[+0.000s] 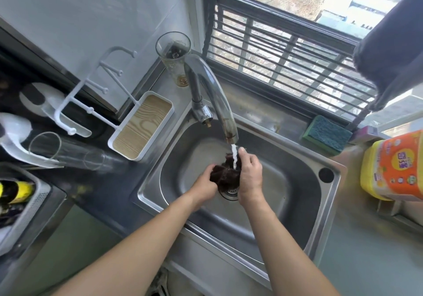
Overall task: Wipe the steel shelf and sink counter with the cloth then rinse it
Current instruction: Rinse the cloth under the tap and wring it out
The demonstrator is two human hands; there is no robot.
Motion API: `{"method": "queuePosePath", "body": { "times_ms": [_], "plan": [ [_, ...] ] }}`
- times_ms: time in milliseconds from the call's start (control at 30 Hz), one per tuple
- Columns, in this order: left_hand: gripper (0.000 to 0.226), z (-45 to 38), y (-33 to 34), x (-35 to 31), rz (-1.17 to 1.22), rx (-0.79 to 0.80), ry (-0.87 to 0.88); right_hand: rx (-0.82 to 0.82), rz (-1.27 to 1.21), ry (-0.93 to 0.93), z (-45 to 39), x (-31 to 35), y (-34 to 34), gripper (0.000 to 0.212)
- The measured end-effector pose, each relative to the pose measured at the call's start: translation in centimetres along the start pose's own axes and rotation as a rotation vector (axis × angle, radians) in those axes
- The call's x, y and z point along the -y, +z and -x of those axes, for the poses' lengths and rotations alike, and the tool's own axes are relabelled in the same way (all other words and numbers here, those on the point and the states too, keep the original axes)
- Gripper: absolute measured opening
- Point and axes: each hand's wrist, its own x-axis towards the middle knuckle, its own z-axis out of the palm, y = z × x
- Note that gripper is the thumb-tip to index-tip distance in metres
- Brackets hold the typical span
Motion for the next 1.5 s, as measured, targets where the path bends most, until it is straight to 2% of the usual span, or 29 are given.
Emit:
{"method": "queuePosePath", "body": {
  "times_ms": [67,133,167,233,300,367,533,600,700,800,867,967,1067,1200,1267,1400,1500],
  "plan": [
    [0.042,0.4,0.1,-0.9,0.288,0.034,-0.143,0.006,-0.113,0.061,-0.1,-0.1,0.1,0.020],
    [0.041,0.5,0.1,-1.3,0.608,0.126,-0.289,-0.024,-0.198,0.143,-0.4,0.0,0.2,0.008],
    [0.042,0.5,0.0,-1.4,0.731,0.148,-0.322,-0.051,-0.201,0.177,-0.5,0.1,0.2,0.013],
    [0.037,0.2,-0.2,-1.8,0.820,0.115,-0.315,-0.102,-0.104,0.175,-0.8,0.1,0.0,0.024],
    [0.030,-0.2,-0.1,-2.3,0.757,0.037,-0.300,-0.139,0.070,0.100,-0.9,0.1,-0.1,0.028],
    [0.020,-0.5,0.1,-2.4,0.581,-0.054,-0.253,-0.128,0.200,0.065,-0.8,0.0,-0.2,0.031],
    [0.025,-0.5,0.0,-2.0,0.292,0.019,-0.113,0.142,0.426,0.197,-0.7,-0.6,-0.9,0.026],
    [0.029,-0.2,0.1,-2.1,0.245,-0.018,-0.157,0.199,0.478,0.208,-0.8,-0.8,-1.0,0.026],
    [0.033,0.5,0.4,-1.8,0.249,0.040,-0.301,0.140,0.349,0.237,-1.1,-0.5,-0.3,0.017],
    [0.062,0.3,0.2,-1.3,0.319,0.102,-0.323,0.008,0.140,0.326,-1.3,0.0,0.1,0.016],
    [0.073,-0.3,-0.2,-1.0,0.369,0.102,-0.358,-0.032,-0.038,0.384,-1.1,0.2,0.0,0.014],
    [0.071,-0.8,-0.9,-0.1,0.460,0.192,-0.403,-0.004,-0.326,0.423,-1.0,0.5,-0.4,0.018],
    [0.055,-0.7,-1.0,0.5,0.590,0.286,-0.422,0.006,-0.336,0.410,-1.1,0.4,-0.8,0.029],
    [0.027,-1.5,-0.3,0.3,0.789,0.038,-0.405,-0.051,-0.071,0.345,-1.7,-0.1,-1.4,0.029],
    [0.014,-2.2,0.1,-0.1,0.778,-0.083,-0.367,-0.043,0.057,0.306,-1.7,-0.5,-1.9,0.034],
    [0.024,-3.2,0.7,-0.6,0.699,-0.246,-0.256,0.123,0.188,0.243,-0.4,-1.8,-2.4,0.029],
    [0.032,-3.3,1.2,-0.8,0.641,-0.255,-0.258,0.184,0.377,0.130,0.5,-2.6,-1.9,0.022]
  ]
}}
